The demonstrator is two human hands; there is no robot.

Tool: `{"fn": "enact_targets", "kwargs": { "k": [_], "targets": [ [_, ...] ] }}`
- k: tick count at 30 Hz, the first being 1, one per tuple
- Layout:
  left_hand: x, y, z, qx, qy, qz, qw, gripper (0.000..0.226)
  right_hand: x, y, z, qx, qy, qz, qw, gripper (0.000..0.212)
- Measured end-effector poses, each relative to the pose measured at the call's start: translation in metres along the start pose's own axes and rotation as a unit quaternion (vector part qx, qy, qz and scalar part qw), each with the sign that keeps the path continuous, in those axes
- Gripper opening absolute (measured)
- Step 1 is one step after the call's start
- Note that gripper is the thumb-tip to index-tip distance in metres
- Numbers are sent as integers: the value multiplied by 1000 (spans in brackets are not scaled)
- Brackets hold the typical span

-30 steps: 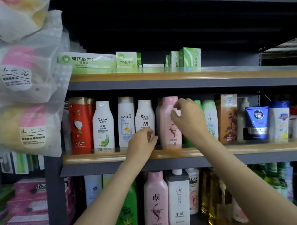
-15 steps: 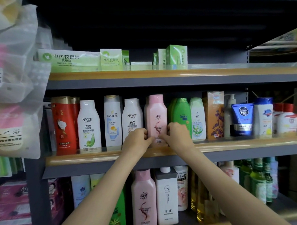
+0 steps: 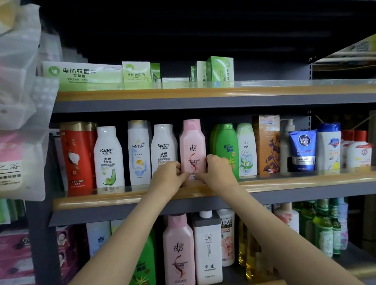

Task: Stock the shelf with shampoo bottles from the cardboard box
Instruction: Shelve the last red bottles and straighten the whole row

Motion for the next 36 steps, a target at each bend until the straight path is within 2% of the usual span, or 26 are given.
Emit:
{"fn": "enact_targets", "kwargs": {
  "k": [9, 13, 18, 21, 24, 27, 30, 36],
  "targets": [
    [-5, 0, 2, 14, 39, -8, 999, 31, 1, -3, 9, 30, 25, -10, 999, 45],
    [-4, -3, 0, 27, 35, -13, 999, 33, 1, -5, 7, 61, -15, -33, 997, 18],
    [-4, -5, 1, 32, 25, -18, 999, 36, 4, -9, 5, 101, -39, -42, 993, 23],
    [-4, -6, 1, 54, 27, -19, 998, 36, 5, -11, 7, 122, -22, -47, 991, 35],
    [-4, -11, -2, 107, 23, -24, 994, 36, 1, -13, 7, 135, -46, -69, 987, 25],
    [-4, -14, -3, 139, 23, -17, 990, 37, 2, -15, 7, 167, -58, -77, 981, 29],
    [-4, -15, -4, 138, 29, -16, 990, 38, 3, -16, 7, 180, -64, -82, 978, 27],
    [-2, -19, -7, 124, -1, -21, 992, 36, 2, -18, 5, 158, -79, -84, 981, 24]
  ]
}}
Point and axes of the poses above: each hand's wrist, its own y-axis away from the middle knuckle, its own z-axis out of the back of the hand, x = y × z, the point moved 3 cm from there along -y, towards the middle knuckle, and after that the axes turned 5 degrees about -y, right-handed, at the moved point
